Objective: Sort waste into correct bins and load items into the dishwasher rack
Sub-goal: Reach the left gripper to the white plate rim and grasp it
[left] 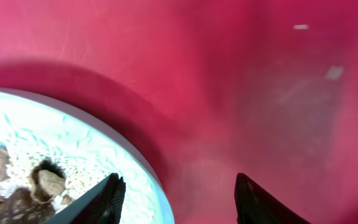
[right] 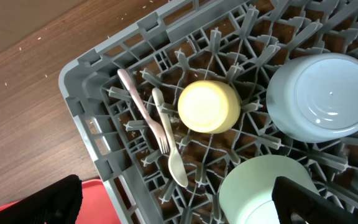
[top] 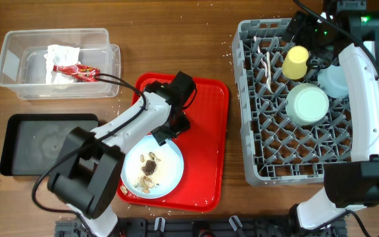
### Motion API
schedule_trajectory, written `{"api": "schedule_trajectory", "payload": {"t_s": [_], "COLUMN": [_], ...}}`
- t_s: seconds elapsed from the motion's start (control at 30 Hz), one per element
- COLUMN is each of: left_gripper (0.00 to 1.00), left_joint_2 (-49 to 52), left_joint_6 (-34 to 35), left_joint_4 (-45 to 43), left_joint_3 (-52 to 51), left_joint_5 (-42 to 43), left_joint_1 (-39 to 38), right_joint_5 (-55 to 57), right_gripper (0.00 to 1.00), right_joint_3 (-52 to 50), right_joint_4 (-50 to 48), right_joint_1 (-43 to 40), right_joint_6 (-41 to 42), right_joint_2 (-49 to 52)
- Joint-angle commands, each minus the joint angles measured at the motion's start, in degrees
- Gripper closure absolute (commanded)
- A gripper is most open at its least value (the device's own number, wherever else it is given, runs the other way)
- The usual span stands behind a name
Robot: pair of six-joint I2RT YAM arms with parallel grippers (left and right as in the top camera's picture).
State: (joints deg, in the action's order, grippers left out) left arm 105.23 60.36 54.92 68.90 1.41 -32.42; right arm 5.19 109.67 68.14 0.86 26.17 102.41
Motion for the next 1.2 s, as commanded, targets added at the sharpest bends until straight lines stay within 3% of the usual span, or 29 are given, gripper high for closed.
{"api": "schedule_trajectory", "payload": {"t_s": [0.0,0.07,0.23,0.47,0.57,0.77,1.17], "left_gripper": [0.45,0.55,0.62,0.81,0.96,0.96,0.96], "left_joint_2": [2.73,3.65,4.20,4.28,4.28,4.28,4.28], "left_joint_6": [4.13,4.70,6.08,6.10,5.90,5.79,-2.97], "left_joint_4": [0.15,0.00,0.02,0.07,0.48,3.58,13.77], "left_joint_3": [-0.33,-0.33,-0.33,-0.33,-0.33,2.38,16.41], "left_joint_5": [0.90,0.92,0.92,0.22,0.24,-3.43,-7.96], "left_joint_1": [-0.09,-0.11,-0.37,-0.37,-0.37,-0.37,0.37], "right_joint_5": [0.35,0.35,0.35,0.35,0.35,0.35,0.35], "right_gripper": [0.00,0.00,0.00,0.00,0.00,0.00,0.00], "right_joint_3": [0.90,0.90,0.90,0.90,0.90,0.90,0.90], "right_joint_4": [-0.07,-0.07,-0.07,-0.07,-0.07,-0.07,-0.07], "right_joint_1": [0.20,0.17,0.20,0.20,0.20,0.17,0.17], "right_joint_6": [0.85,0.85,0.85,0.85,0.85,0.83,0.85], "right_joint_2": [-0.63,-0.61,-0.61,-0.63,-0.61,-0.63,-0.61]}}
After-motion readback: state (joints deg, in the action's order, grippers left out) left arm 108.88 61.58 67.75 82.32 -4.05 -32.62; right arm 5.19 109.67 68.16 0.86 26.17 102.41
